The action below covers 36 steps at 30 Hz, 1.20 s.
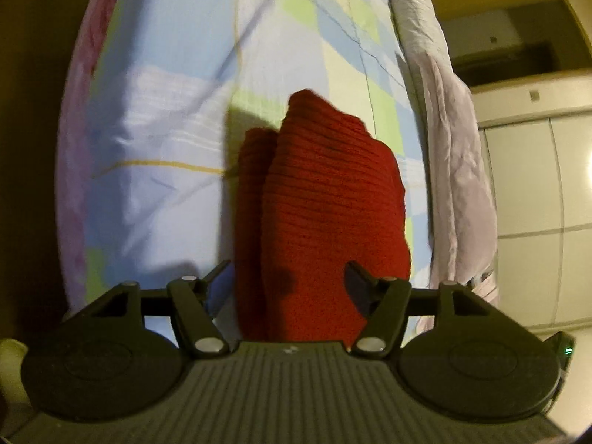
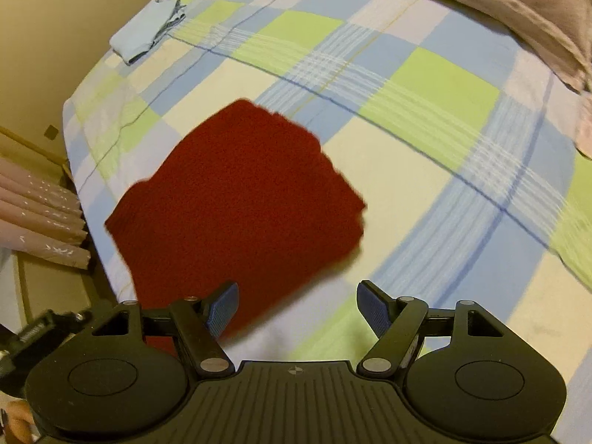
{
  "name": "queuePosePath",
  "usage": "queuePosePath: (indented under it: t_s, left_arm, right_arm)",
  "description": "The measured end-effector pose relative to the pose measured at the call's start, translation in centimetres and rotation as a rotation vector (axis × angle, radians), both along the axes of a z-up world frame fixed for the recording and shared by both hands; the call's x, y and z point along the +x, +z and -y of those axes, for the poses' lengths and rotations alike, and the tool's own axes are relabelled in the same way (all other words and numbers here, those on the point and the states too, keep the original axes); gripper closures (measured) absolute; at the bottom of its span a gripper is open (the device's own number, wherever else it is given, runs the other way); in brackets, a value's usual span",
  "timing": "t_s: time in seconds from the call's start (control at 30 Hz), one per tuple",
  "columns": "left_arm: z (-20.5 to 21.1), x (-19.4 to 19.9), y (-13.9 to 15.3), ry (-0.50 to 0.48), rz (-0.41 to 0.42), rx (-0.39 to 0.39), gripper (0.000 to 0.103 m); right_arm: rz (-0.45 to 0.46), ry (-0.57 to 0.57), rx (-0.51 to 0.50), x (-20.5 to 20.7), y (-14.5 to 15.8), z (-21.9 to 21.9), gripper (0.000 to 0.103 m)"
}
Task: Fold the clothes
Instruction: 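Grasp the edge of the folded red sweater with both grippers, then lift the folded sweater with both grippers and carry it toward the pillows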
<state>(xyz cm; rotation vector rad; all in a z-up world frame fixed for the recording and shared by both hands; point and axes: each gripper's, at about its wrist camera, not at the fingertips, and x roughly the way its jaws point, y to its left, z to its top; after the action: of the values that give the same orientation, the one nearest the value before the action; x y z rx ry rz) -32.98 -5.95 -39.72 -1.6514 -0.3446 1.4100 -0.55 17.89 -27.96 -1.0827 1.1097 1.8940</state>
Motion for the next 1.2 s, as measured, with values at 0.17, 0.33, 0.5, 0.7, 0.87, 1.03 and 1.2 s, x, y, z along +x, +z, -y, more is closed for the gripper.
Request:
queuePosePath:
  t_s: [0.17,0.33,0.5,0.7,0.87,1.03,1.2]
  left_arm:
    - [-0.6,0.1,-3.8,0.110,0.133,-0.009,0.037]
    - [0.0,0.3,-5.3,0.175,0.156,0.042,0.034]
    - [-0.6,0.6,-5.1,0.125,0.116,0.098,0.036]
    - [-0.6,0.1,-4.6,0.071,0.027,0.090,0.044]
    - [-1.1,-0.5,-5.2,0.106,0.056,0.104,0.044]
    - [-1.3,-0.3,-4.8,0.079,0.048,0.146,0.060]
    - [-0.8,-0.9,-5.7,0.104,0.076,0.120,0.059]
  right_arm:
    - [-0.092,-0.043,-0.023,0.3,-2.2,-4.7,0.029]
    - [-0.228,-0.090,-0.098,1.3,-5.1,-9.0,0.029]
    - [-0.306,-0.057,-0.160,2.0,-7.5,-11.3,0.029]
    - [-0.351,-0.004,-0.200,2.6,-9.3,-12.0,0.029]
    - [-0.412,0.017,-0.223,2.6,-10.1,-12.4,0.029]
    - [-0.460,0.049,-0.249,2.0,-11.0,-13.9,0.029]
    - [-0.462,0.104,-0.304,0.4,-12.7,-15.6,0.027]
